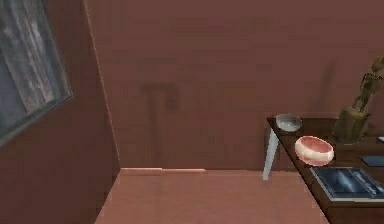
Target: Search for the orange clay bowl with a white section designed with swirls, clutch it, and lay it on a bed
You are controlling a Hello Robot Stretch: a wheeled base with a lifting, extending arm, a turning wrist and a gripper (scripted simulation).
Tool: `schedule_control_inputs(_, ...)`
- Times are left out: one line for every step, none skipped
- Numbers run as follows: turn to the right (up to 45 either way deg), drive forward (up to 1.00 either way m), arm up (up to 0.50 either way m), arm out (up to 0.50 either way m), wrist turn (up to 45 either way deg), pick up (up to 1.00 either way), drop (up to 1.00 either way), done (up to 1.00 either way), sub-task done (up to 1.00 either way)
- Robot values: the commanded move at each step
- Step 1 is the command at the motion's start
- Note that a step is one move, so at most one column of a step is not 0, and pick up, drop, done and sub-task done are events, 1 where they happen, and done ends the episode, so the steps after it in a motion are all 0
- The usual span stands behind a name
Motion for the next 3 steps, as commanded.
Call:
schedule_control_inputs(0.0, 0.30, 0.00, 0.00, 0.0, 0.00, 0.00, 0.00, 0.00)
schedule_control_inputs(-39.0, 0.00, 0.00, 0.00, 0.0, 0.00, 0.00, 0.00, 0.00)
schedule_control_inputs(45.0, 0.00, 0.00, 0.00, 0.0, 0.00, 0.00, 0.00, 0.00)
